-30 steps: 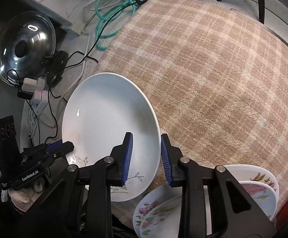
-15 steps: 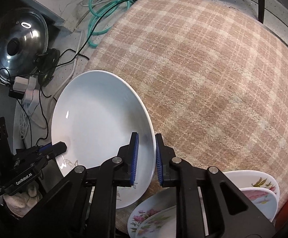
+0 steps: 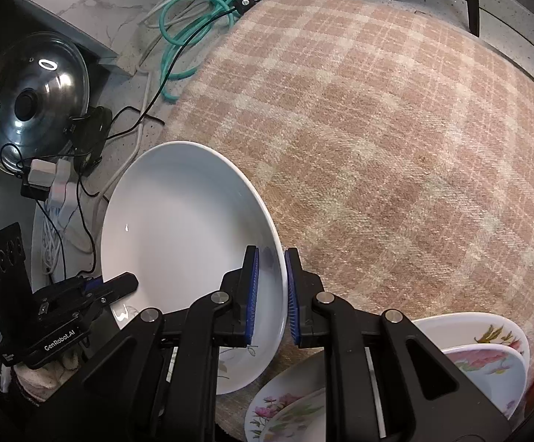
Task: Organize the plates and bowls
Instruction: 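Close both grippers on the gold-leaf plate rim and lift it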
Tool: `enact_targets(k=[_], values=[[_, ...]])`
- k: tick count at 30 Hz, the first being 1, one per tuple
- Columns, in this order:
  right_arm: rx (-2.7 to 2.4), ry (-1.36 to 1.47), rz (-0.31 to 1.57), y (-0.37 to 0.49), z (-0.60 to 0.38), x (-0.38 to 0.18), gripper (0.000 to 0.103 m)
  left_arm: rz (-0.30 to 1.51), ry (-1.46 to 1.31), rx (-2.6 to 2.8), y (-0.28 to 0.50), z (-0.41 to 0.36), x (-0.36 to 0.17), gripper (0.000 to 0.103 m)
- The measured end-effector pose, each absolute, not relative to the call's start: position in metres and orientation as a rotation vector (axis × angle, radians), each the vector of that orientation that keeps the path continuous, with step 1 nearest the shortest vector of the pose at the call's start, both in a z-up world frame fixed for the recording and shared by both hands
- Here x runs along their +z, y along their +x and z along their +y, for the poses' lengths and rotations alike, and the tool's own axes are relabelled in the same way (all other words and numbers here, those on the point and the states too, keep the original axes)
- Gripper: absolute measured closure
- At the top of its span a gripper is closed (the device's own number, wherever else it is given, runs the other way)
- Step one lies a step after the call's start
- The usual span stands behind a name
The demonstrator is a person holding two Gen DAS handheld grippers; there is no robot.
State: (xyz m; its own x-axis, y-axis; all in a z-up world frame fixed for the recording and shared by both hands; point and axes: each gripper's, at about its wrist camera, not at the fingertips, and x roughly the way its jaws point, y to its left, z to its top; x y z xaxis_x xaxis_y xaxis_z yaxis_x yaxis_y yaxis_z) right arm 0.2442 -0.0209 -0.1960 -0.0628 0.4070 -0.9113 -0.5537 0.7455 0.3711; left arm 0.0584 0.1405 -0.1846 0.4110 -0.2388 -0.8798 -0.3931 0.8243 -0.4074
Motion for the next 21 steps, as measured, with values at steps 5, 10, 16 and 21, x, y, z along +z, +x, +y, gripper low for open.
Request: enact_targets(k=[5, 10, 16, 21], values=[[0.786, -0.104, 1.429, 0.239, -0.022, -0.191, 0.089, 1.165, -0.600, 0.113, 0.060, 0.143, -0.180, 0.089], [0.797, -0.085, 1.417, 0.235, -0.020, -0.182, 0.089, 1.149, -0.607, 0.116, 0.062, 0.153, -0.173, 0.089], [0.790, -0.043, 1.407, 0.234, -0.030, -0.168, 0.089, 1.131, -0.581, 0.105, 0.066, 0.149, -0.159, 0.090], [0.768, -0.014, 1.383, 0.228, -0.049, -0.152, 0.089, 1.114, -0.556, 0.070, 0.072, 0.140, -0.146, 0.090]])
